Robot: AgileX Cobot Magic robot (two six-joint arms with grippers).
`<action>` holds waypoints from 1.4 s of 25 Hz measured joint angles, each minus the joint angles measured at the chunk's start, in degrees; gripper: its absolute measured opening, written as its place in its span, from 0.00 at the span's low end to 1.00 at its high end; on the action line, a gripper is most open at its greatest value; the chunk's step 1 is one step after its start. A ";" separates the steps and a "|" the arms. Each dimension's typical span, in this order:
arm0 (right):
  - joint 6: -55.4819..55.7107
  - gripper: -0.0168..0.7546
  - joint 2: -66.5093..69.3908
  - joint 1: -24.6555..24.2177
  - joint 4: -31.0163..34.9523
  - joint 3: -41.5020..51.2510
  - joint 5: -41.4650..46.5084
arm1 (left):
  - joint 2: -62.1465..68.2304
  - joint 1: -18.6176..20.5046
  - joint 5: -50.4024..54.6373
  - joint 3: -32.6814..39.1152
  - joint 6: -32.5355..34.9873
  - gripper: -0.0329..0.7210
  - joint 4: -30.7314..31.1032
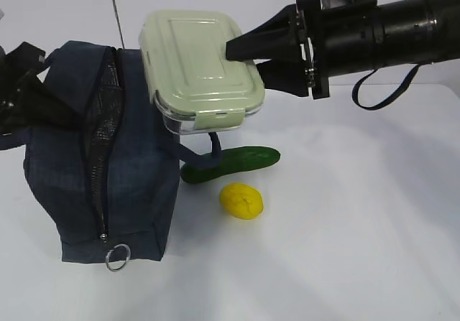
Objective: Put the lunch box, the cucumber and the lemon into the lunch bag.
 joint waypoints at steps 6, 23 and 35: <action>0.14 0.49 0.00 3.83 1.17 -5.17 0.00 | 0.00 -1.51 1.05 -0.38 -0.85 0.04 2.27; 0.28 0.49 3.42 6.51 1.24 -6.74 0.36 | 0.00 -3.65 -0.12 -0.38 -1.50 0.04 -1.14; 0.28 0.49 8.89 6.51 -0.69 -6.77 -1.75 | 0.00 -3.65 -0.69 -0.74 -1.50 0.04 -2.38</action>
